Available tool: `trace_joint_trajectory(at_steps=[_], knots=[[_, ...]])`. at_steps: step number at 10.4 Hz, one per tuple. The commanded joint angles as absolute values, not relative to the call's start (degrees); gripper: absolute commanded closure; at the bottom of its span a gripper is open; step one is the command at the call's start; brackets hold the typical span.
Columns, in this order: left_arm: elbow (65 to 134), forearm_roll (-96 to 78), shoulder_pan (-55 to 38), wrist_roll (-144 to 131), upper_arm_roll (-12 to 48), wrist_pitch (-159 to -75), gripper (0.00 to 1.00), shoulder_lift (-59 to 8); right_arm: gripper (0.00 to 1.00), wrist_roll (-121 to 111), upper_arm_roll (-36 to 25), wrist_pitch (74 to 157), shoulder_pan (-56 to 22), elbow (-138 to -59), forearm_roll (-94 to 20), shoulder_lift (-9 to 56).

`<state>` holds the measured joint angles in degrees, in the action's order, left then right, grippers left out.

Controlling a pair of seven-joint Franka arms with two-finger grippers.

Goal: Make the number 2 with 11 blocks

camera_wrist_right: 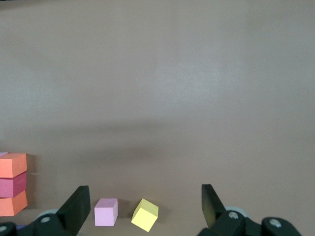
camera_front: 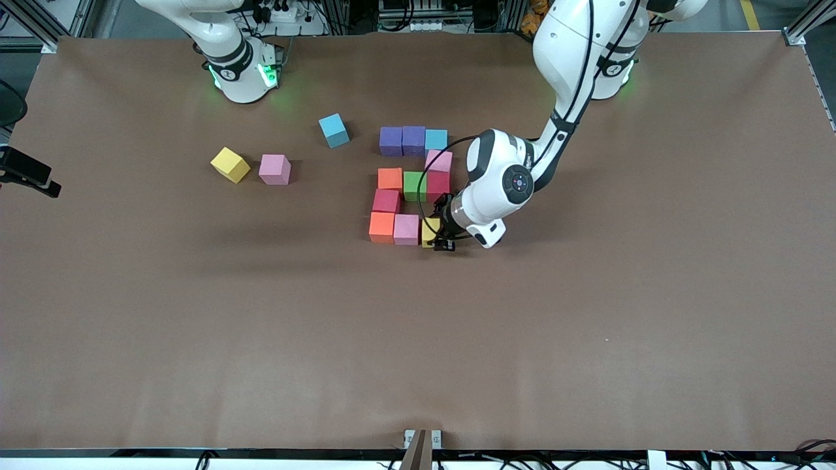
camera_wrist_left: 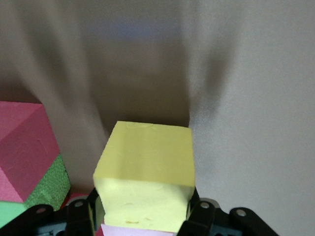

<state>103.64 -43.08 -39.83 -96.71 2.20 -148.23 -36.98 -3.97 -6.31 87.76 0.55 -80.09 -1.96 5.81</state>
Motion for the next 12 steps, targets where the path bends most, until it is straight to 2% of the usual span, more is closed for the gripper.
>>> trace_joint_trajectory(at_steps=[1,12], knots=[[103.98,-44.56,-39.2,-96.5,3.16,-149.15,0.35,-36.83,0.0,-2.9,-5.54,87.1,1.14,-79.37,-1.49,5.89],[102.74,-44.65,-39.55,-95.89,3.16,-149.24,0.34,-37.62,0.0,-3.34,-5.54,87.01,1.23,-79.37,-1.76,5.89]])
